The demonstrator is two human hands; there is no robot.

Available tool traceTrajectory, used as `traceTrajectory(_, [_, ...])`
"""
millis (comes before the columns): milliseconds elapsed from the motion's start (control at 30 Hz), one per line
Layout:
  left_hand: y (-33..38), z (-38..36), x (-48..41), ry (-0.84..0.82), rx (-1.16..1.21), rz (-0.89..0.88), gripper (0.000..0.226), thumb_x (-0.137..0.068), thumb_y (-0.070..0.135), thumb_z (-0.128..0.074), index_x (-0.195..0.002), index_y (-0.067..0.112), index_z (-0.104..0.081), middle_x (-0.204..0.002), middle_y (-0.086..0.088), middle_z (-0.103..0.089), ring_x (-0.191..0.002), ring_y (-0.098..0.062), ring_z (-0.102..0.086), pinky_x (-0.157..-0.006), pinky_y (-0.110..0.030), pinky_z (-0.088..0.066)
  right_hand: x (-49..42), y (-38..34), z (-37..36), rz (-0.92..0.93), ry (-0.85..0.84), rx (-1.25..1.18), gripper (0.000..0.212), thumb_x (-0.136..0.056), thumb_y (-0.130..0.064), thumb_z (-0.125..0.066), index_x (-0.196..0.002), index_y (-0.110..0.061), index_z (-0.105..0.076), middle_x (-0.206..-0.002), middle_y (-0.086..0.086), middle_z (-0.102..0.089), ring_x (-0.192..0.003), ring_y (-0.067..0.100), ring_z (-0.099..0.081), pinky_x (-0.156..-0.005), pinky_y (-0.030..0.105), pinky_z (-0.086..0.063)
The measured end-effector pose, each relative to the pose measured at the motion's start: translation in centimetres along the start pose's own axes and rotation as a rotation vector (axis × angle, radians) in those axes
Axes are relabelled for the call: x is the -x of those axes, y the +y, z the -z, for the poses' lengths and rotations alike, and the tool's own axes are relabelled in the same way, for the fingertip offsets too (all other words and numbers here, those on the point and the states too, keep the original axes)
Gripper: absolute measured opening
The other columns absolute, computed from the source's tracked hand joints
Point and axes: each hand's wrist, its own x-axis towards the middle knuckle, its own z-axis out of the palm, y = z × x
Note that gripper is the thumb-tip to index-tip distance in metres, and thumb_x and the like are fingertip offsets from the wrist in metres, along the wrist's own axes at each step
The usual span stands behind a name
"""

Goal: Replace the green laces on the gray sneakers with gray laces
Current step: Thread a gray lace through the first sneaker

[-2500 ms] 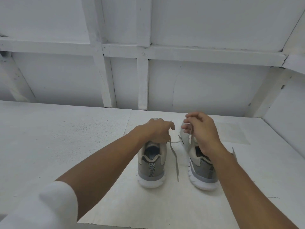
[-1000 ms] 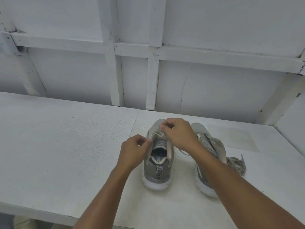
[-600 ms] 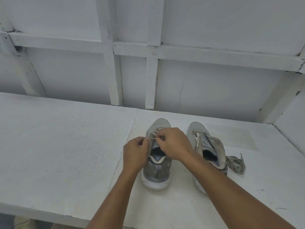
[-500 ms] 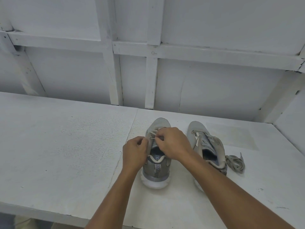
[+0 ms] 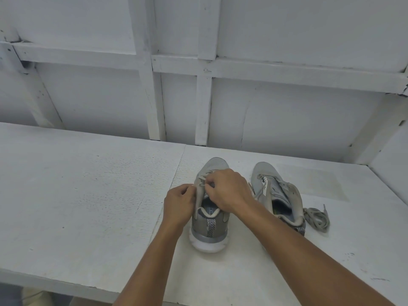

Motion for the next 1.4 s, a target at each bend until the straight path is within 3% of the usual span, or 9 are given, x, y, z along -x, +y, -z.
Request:
traceTrajectory(133, [-0.1, -0.1, 0.0, -0.003, 0.004, -0.002, 0.043, -0.073, 0.037, -0.043, -0.075, -0.002, -0.063, -0.070, -0.005, -0.054, -0.068, -0.012, -0.045, -0.064, -0.031, -0.035, 0.0, -0.2, 0.2, 0.017, -0.002, 0.019, 0.022, -0.090, -0.028, -0.049, -0.080, -0.021, -0.067, -0.073, -0.004, -0.050, -0.070, 0.020, -0.044, -0.060, 0.029, -0.030])
traceTrajectory(467, [-0.1, -0.3, -0.2, -0.027, 0.064, 0.027, 0.041, -0.080, 0.035, -0.048, -0.084, -0.003, -0.064, -0.079, -0.016, -0.063, -0.071, -0.014, -0.050, -0.067, -0.032, -0.039, -0.1, -0.6, 0.1, 0.039, 0.003, 0.050, 0.021, -0.093, -0.028, -0.046, -0.078, -0.023, -0.061, -0.082, -0.003, -0.059, -0.074, 0.021, -0.047, -0.062, 0.029, -0.030])
traceTrajectory(700, [0.2, -0.2, -1.2, -0.111, 0.206, 0.096, 0.023, -0.096, 0.029, -0.057, -0.088, 0.011, -0.068, -0.081, -0.001, -0.071, -0.067, -0.010, -0.064, -0.064, -0.030, -0.050, -0.4, -0.5, 0.0, 0.028, -0.017, 0.145, 0.023, -0.096, -0.029, -0.048, -0.103, -0.025, -0.070, -0.100, 0.001, -0.066, -0.082, 0.021, -0.056, -0.063, 0.028, -0.034])
traceTrajectory(833, [0.4, 0.4, -1.8, -0.090, 0.222, 0.032, 0.019, -0.098, 0.025, -0.054, -0.089, 0.011, -0.064, -0.082, -0.002, -0.067, -0.078, -0.016, -0.064, -0.079, -0.040, -0.053, 0.0, -0.3, 0.4, 0.016, -0.022, 0.084, 0.018, -0.094, -0.034, -0.053, -0.100, -0.026, -0.068, -0.098, -0.001, -0.067, -0.085, 0.020, -0.057, -0.065, 0.027, -0.034])
traceTrajectory(1000, [1.5, 2.0, -3.2, 0.004, 0.605, 0.006, 0.020, -0.106, 0.017, -0.035, -0.101, 0.003, -0.048, -0.096, -0.014, -0.065, -0.092, -0.027, -0.070, -0.082, -0.038, -0.055, 1.3, 2.3, 2.4, 0.051, 0.087, -0.047, 0.024, -0.092, -0.040, -0.055, -0.109, -0.027, -0.067, -0.105, -0.006, -0.063, -0.097, 0.018, -0.055, -0.083, 0.035, -0.043])
traceTrajectory(1100, [2.4, 4.4, -4.9, 0.027, 1.039, 0.092, 0.022, -0.105, 0.015, -0.035, -0.091, 0.005, -0.047, -0.074, -0.009, -0.060, -0.077, -0.025, -0.071, -0.074, -0.037, -0.058, 2.0, 4.8, 3.9, -0.037, 0.199, -0.117, 0.021, -0.095, -0.030, -0.053, -0.109, -0.024, -0.068, -0.103, -0.007, -0.065, -0.094, 0.016, -0.056, -0.086, 0.034, -0.045])
traceTrajectory(1167, [3.0, 5.5, -5.9, 0.021, 1.177, 0.139, 0.020, -0.103, 0.014, -0.040, -0.085, 0.008, -0.048, -0.069, -0.004, -0.052, -0.059, -0.015, -0.061, -0.060, -0.028, -0.055, 2.4, 6.2, 4.6, -0.095, 0.139, -0.027, 0.023, -0.096, -0.024, -0.051, -0.113, -0.022, -0.067, -0.108, -0.004, -0.066, -0.101, 0.018, -0.057, -0.087, 0.032, -0.044])
traceTrajectory(1267, [4.2, 6.0, -6.1, -0.116, 0.733, 0.109, 0.012, -0.100, 0.012, -0.045, -0.101, 0.010, -0.057, -0.067, 0.000, -0.048, -0.047, -0.009, -0.039, -0.041, -0.020, -0.033, 2.8, 6.7, 4.7, -0.155, -0.045, 0.060, 0.029, -0.095, -0.030, -0.054, -0.120, -0.026, -0.065, -0.109, -0.008, -0.067, -0.104, 0.015, -0.058, -0.088, 0.032, -0.047])
traceTrajectory(1400, [5.9, 4.6, -5.1, -0.503, -0.581, -0.203, 0.022, -0.098, 0.021, -0.048, -0.103, 0.017, -0.069, -0.068, 0.006, -0.061, -0.055, -0.006, -0.048, -0.051, -0.020, -0.035, 2.6, 5.7, 3.1, -0.150, -0.164, 0.076, 0.033, -0.093, -0.042, -0.055, -0.124, -0.032, -0.060, -0.111, -0.004, -0.069, -0.109, 0.018, -0.058, -0.088, 0.031, -0.046])
